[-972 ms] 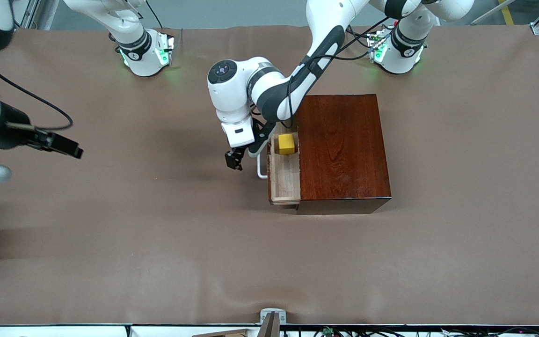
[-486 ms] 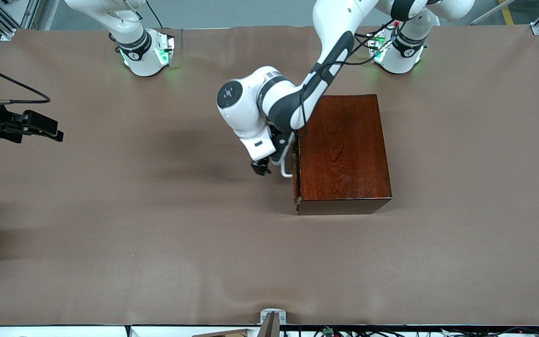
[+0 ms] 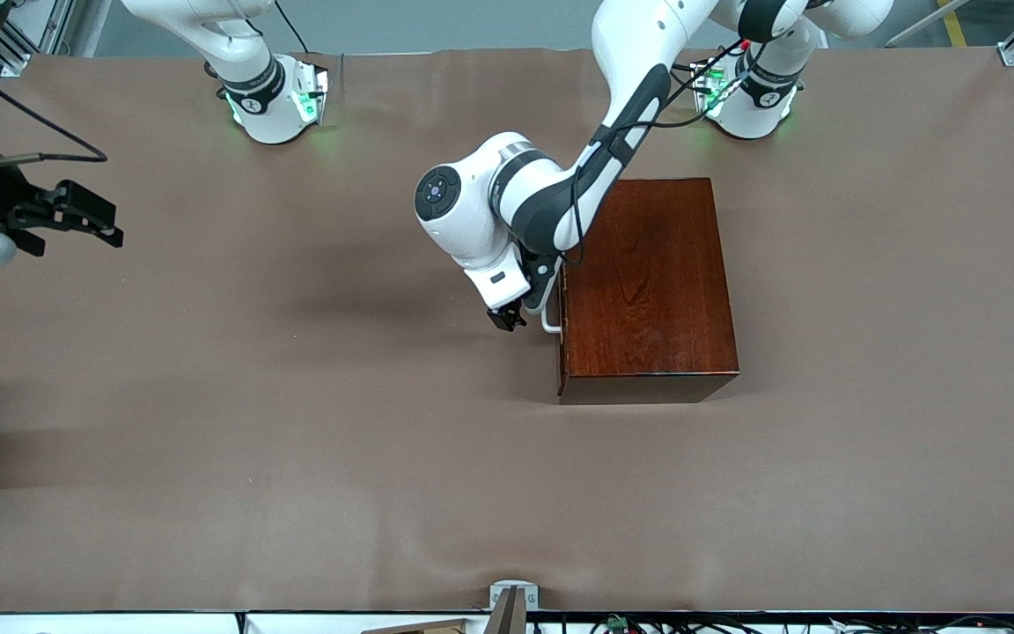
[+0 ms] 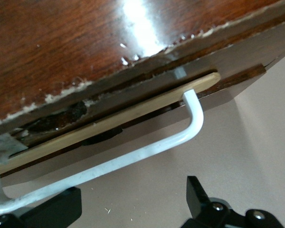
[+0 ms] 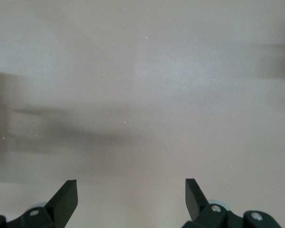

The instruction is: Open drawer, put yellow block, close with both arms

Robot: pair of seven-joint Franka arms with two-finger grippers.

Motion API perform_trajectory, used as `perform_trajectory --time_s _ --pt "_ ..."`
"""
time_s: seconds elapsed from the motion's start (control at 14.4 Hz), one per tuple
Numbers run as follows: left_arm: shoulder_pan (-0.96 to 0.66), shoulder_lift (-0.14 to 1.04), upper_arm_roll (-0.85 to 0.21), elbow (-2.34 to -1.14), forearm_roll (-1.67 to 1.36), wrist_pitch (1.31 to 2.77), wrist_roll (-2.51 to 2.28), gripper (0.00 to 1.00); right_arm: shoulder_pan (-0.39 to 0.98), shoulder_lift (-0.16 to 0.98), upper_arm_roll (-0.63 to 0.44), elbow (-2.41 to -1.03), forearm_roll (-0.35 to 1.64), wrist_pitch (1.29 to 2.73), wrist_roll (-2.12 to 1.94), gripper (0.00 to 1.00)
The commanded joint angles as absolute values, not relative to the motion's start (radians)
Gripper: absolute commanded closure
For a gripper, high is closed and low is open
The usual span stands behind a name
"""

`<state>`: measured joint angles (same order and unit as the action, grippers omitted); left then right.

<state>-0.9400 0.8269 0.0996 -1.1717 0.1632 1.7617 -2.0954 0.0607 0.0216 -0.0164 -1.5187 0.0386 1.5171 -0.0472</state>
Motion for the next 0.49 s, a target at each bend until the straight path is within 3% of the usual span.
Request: perform_trajectory --time_s 0.0,0.14,0.42 --pt "-0.94 0.81 0.103 -1.177 0.201 1.785 -2.065 0.0 0.046 -0.035 -0.005 -1.578 0.021 1.543 -0.069 0.0" --pt "-0.945 0.795 0.088 -1.175 0.201 1.831 -2.054 0.0 0.038 -0.046 -0.006 -1.591 0.02 1.543 -0.075 0.0" --pt "-0.934 0.636 0.092 -1.18 0.203 1.844 -1.923 0.0 0.018 -0.041 -0.005 -1.586 0.018 1.545 -0.12 0.0"
